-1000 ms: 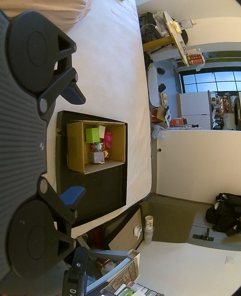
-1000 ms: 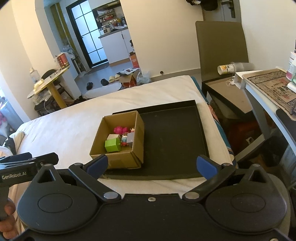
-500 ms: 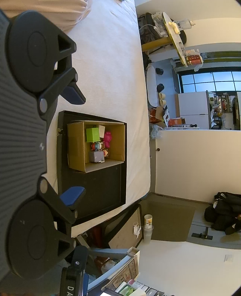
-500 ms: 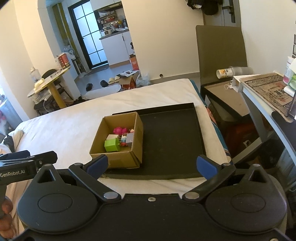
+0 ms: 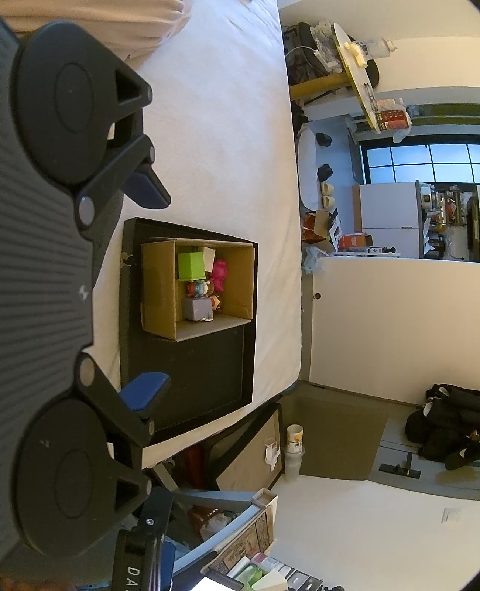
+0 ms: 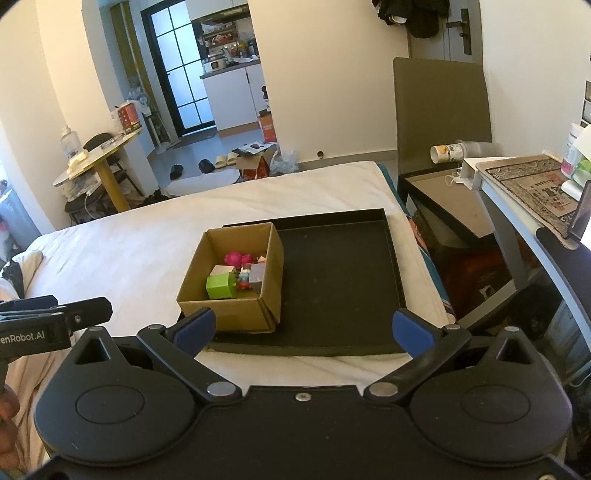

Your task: Organize rigid objects

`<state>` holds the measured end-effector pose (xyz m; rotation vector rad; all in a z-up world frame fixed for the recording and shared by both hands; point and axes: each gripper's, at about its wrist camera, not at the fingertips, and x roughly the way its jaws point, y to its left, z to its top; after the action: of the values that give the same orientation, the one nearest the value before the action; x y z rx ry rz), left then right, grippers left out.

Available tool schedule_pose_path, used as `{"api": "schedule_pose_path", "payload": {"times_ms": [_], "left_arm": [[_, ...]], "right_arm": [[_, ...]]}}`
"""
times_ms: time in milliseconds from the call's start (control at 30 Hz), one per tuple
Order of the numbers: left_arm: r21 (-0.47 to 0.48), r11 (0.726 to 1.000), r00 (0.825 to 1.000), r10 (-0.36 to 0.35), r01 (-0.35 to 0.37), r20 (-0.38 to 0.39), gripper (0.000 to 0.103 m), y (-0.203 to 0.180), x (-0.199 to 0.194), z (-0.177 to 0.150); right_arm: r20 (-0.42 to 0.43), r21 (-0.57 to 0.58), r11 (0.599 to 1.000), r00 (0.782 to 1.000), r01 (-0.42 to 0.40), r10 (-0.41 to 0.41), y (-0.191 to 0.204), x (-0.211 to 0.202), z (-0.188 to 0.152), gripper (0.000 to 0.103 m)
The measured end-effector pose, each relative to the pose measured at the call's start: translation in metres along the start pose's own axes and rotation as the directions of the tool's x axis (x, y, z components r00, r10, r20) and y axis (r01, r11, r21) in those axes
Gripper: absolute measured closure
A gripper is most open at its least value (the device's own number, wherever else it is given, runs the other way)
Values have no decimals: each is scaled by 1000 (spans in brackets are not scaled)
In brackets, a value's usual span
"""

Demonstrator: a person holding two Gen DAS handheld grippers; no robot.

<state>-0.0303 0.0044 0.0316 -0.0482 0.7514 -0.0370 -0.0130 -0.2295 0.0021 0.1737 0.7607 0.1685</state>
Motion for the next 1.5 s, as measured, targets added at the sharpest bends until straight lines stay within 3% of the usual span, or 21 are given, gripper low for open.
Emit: {"api": "schedule_pose_path", "payload": {"times_ms": [1500], "left_arm": [[12,1000,1000,-16,16,13,8,1,-12,-2]], "right_arm": [[-4,-20,1000,1000,11,-11,2,-1,-4,0]]}}
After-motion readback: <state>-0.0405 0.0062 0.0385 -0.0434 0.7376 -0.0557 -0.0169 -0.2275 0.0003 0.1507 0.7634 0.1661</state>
